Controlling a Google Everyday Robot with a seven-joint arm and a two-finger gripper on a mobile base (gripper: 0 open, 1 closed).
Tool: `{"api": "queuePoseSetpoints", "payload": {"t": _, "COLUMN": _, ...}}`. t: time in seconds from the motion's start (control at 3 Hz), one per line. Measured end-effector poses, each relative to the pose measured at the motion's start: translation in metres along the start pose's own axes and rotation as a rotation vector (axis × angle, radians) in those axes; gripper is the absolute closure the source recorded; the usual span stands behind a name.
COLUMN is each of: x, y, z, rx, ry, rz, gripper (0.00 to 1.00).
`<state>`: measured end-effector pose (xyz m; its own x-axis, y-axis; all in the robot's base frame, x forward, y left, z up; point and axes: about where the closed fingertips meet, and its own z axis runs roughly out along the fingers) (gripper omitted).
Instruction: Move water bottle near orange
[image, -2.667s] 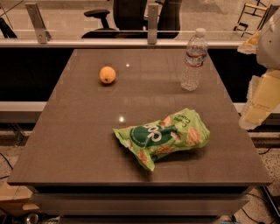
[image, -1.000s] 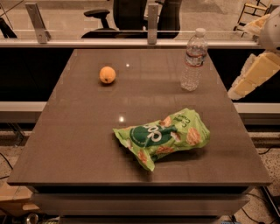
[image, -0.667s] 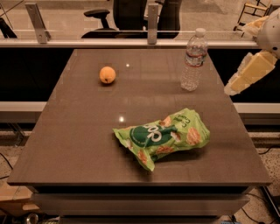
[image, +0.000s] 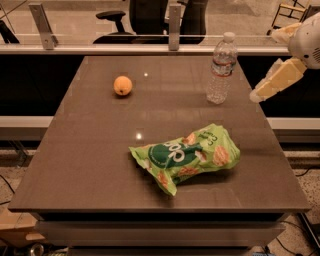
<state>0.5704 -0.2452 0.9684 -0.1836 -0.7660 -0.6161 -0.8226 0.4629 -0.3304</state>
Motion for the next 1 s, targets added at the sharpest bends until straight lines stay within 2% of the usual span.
{"api": "queuePoseSetpoints", "payload": {"t": 0.67, "x": -0.001, "y": -0.020, "z": 0.022, "rx": -0.030, "ry": -0.178, "rz": 0.008, "gripper": 0.00}}
{"api": "queuePoseSetpoints", "payload": {"t": 1.0, "x": -0.010, "y": -0.024, "z": 0.034, "rx": -0.071, "ry": -0.249, "rz": -0.020, "gripper": 0.00}}
